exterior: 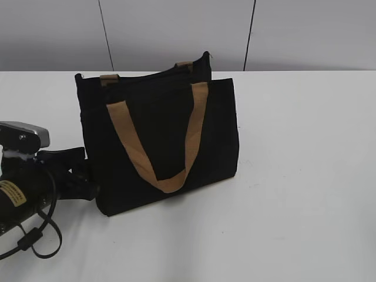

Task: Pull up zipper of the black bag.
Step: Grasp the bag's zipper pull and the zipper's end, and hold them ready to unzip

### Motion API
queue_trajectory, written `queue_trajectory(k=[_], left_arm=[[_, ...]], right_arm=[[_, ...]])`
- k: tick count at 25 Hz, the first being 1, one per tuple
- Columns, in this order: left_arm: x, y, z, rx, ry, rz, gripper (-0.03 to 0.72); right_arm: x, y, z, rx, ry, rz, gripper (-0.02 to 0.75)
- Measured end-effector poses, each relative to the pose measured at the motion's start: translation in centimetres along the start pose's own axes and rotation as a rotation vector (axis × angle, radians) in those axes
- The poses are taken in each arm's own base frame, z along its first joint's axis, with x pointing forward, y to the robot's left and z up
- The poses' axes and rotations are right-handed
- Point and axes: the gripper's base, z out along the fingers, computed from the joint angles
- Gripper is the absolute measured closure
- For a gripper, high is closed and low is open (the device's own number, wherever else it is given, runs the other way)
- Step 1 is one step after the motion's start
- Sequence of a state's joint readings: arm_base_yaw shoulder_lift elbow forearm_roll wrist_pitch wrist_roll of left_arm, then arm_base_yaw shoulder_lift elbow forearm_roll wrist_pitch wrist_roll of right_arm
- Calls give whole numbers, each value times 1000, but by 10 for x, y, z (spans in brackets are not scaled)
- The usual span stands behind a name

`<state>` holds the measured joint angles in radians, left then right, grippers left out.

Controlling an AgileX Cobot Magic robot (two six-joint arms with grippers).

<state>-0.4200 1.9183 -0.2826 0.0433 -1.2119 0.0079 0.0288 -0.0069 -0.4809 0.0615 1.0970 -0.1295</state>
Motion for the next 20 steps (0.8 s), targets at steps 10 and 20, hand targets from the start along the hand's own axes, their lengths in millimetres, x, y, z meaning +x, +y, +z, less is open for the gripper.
queue_trajectory(k=[10, 20], left_arm=[[4, 1, 9, -3, 8, -2, 325], [4, 0, 9, -2, 9, -1, 363]], right_arm=[[0, 0, 0, 0, 0, 0, 411], [0, 0, 0, 0, 0, 0, 411]])
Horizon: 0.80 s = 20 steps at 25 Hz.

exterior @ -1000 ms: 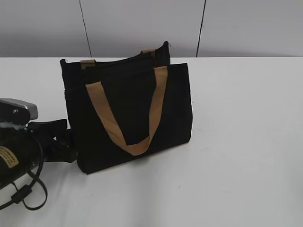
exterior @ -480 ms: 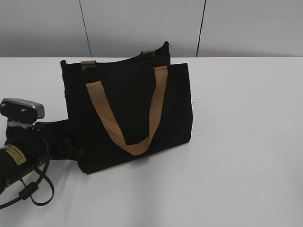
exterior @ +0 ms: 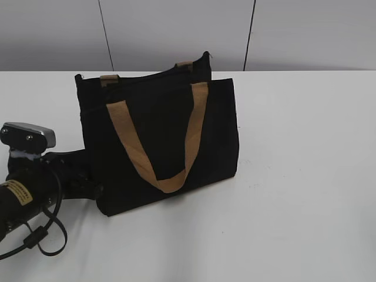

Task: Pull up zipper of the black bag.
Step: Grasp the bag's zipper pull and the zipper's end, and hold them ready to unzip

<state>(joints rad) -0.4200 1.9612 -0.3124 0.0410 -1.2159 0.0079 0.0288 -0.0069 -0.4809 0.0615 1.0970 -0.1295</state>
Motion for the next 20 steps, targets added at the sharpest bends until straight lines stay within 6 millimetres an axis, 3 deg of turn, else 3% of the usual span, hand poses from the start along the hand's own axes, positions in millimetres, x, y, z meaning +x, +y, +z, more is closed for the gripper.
queue_trajectory(k=[20], left_arm=[[-1, 0, 1, 2, -4, 1, 400]], right_arm=[[0, 0, 0, 0, 0, 0, 411]])
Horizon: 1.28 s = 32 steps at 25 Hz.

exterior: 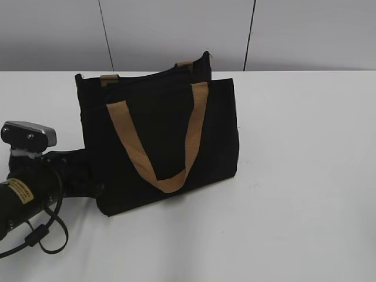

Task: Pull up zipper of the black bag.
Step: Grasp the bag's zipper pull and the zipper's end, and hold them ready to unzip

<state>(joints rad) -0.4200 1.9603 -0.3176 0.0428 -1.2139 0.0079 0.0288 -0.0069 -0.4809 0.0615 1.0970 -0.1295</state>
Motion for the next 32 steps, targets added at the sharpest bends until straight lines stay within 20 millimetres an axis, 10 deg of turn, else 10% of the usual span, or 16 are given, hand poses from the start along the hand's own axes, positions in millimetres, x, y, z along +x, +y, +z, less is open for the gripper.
queue_trajectory(k=[10, 20, 32], left_arm=[[-7, 0, 8, 4, -33, 3, 409], [-10, 0, 5, 2, -44, 3, 659], [-54, 5, -54, -69, -238, -48, 659]], right_arm=[[0, 0, 0, 0, 0, 0, 411], [0, 0, 0, 0, 0, 0, 411], [0, 0, 0, 0, 0, 0, 411]])
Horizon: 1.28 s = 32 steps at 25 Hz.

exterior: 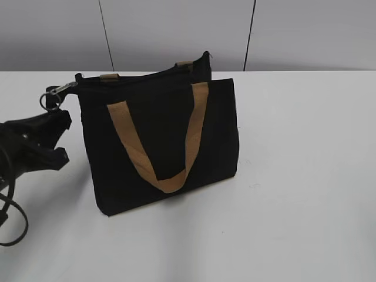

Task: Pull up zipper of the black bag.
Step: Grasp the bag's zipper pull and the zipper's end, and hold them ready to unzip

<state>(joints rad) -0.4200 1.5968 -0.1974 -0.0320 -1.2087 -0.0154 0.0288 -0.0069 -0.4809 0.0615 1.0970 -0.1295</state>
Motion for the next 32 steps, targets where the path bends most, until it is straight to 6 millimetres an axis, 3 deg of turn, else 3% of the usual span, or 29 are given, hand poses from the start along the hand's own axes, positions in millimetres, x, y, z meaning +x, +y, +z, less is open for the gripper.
queue_trajectory(k=[8, 32], left_arm=[[-40, -2, -16, 24, -180, -6, 659], [-52, -8, -17, 87, -173, 12, 659]], right_arm=[[0, 0, 0, 0, 0, 0, 411], [-1, 6, 0, -67, -8, 26, 411]])
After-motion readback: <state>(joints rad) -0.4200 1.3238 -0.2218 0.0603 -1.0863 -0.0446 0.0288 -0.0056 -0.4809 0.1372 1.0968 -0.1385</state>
